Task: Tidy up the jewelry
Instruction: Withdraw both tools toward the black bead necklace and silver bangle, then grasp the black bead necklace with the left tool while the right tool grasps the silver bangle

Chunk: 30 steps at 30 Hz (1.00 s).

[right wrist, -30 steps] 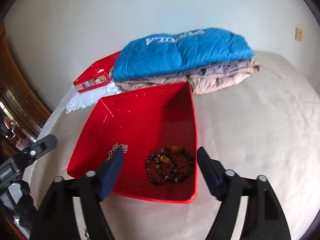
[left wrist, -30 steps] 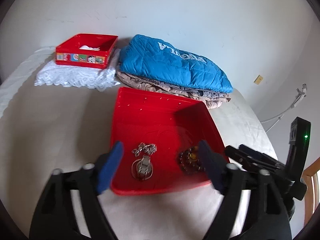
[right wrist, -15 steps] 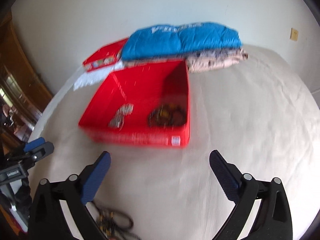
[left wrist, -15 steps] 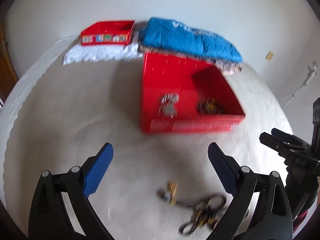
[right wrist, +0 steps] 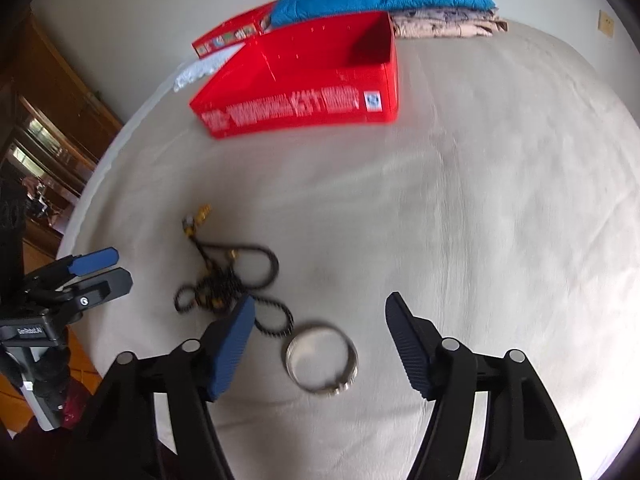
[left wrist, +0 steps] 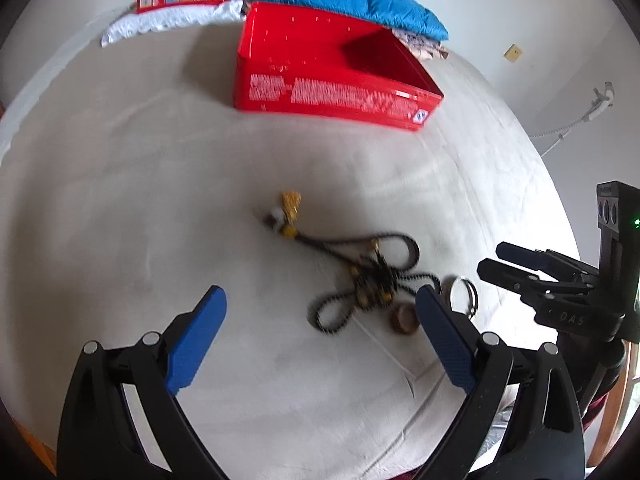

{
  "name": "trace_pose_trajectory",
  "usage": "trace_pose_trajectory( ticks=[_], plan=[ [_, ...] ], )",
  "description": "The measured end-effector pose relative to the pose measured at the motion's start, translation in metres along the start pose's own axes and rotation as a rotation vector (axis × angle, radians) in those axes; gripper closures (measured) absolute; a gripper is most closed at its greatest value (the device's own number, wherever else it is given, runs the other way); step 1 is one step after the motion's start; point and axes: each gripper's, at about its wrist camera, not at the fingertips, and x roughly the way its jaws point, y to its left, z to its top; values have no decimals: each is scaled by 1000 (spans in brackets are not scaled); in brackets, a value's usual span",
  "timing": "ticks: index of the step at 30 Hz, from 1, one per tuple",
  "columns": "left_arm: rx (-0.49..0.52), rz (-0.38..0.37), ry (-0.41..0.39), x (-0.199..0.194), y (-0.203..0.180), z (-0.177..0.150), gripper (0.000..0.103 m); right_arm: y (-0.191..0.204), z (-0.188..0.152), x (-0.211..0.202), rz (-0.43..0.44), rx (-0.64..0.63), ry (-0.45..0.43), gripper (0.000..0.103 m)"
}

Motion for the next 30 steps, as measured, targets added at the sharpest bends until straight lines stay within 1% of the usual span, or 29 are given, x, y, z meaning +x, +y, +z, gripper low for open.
trace_pose_trajectory(
  ticks=[3,9,13,14,15,16,22,24,30],
  plan=[
    [-6,3,12,5,-1,-8,8,0,-10,11,7,1,50,43],
    [-30,7,26,11,0,-15,9,6,-21,24,-2,-19,92,43],
    [-33,-1,37,12,0,-16,8,14,-24,28,-50,-55,88,44],
    [-33,-3,40,12,-1,-18,8,16,-25,29,-82,-73,83,51],
    [-32,-7,44,12,-2,-18,8,18,-26,30,-102,-87,79,53],
    [-32,-11,49,13,-3,-19,8,19,-26,30,-108,-95,76,53],
    [-41,-23,73,19,-8,-19,8,12,-28,25,-107,-78,60,54],
    [-38,-18,81,22,-12,-18,8,7,-27,23,-116,-69,49,54],
    [-42,-32,99,33,-27,-12,9,-8,-27,19,-103,-37,47,54]
  ],
)
